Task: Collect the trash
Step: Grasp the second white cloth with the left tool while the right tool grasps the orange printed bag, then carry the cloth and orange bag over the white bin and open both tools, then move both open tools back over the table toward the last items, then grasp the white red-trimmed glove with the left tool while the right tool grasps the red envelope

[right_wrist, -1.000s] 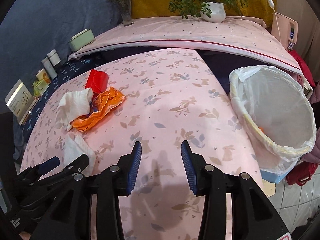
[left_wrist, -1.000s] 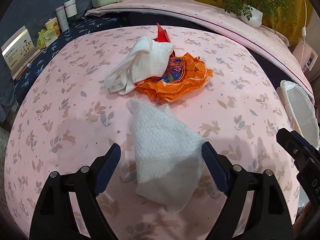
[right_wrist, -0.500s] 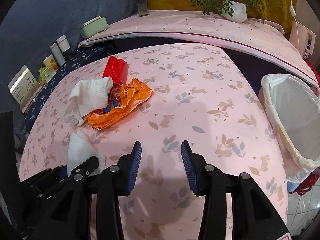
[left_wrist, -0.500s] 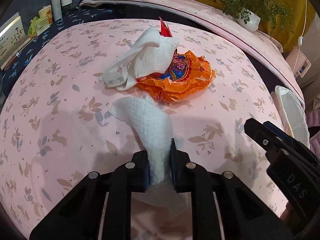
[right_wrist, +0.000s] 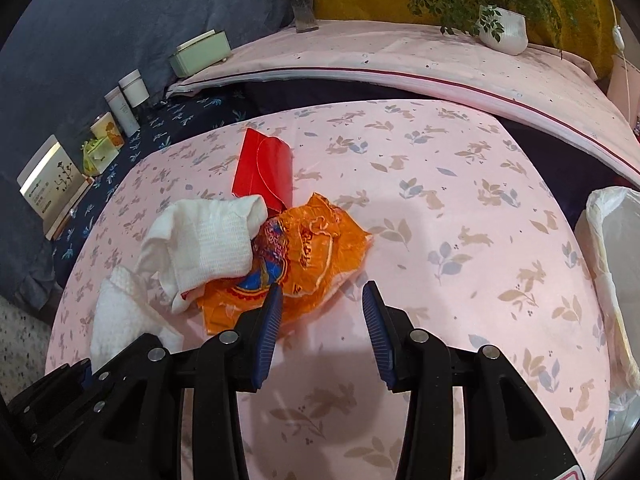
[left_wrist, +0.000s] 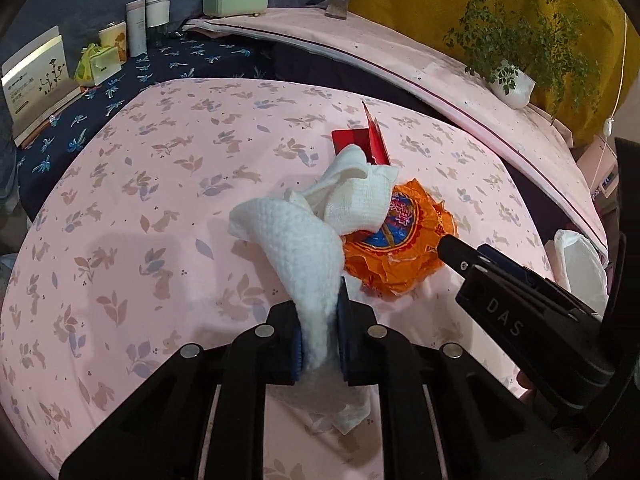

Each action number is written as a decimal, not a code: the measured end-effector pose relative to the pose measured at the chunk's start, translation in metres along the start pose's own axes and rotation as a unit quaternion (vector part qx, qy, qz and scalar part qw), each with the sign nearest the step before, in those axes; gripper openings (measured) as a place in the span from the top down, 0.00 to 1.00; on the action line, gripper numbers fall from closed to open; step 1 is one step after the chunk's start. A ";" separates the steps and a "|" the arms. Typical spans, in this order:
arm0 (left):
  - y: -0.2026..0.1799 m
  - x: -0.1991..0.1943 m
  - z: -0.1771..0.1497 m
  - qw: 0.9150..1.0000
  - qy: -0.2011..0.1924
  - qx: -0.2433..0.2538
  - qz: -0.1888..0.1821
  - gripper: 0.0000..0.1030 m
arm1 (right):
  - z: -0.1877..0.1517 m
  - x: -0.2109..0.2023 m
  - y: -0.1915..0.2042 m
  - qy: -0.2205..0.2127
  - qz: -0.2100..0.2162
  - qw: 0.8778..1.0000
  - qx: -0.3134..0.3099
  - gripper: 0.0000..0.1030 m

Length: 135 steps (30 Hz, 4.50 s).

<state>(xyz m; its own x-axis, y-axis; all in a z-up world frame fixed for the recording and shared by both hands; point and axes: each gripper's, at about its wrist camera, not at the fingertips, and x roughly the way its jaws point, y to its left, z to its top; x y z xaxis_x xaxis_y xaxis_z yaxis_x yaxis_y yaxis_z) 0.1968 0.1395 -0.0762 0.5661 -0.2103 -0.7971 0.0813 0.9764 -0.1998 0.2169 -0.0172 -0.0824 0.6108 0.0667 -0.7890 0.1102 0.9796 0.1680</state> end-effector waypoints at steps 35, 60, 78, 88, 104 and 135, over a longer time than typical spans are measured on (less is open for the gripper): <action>-0.106 -0.020 -0.018 0.996 -0.006 0.077 -0.038 0.88 | -0.035 -0.067 -0.103 -0.026 -0.018 0.997 0.074 0.92; -0.324 -0.022 -0.039 0.965 -0.012 0.233 -0.122 0.88 | -0.059 -0.139 -0.289 -0.087 -0.094 0.972 0.197 0.92; -0.375 0.015 -0.033 0.964 0.001 0.221 -0.150 0.47 | -0.065 -0.136 -0.349 -0.092 -0.124 0.960 0.234 0.91; -0.360 0.018 -0.029 0.969 -0.007 0.214 -0.122 0.46 | -0.057 -0.130 -0.342 -0.096 -0.130 0.960 0.229 0.80; -0.318 0.013 -0.021 0.978 -0.015 0.184 -0.096 0.46 | -0.047 -0.135 -0.310 -0.106 -0.132 0.964 0.204 0.63; -0.139 0.006 0.013 0.998 -0.027 0.059 0.010 0.46 | -0.023 -0.100 -0.150 -0.074 -0.071 0.991 0.081 0.62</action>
<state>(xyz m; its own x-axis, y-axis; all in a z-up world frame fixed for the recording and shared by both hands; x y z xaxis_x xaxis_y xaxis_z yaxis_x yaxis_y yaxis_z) 0.1993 0.0031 -0.0456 0.6119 -0.1914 -0.7674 0.1635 0.9799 -0.1141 0.1216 -0.1664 -0.0419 0.6871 -0.1104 -0.7182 0.3204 0.9331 0.1630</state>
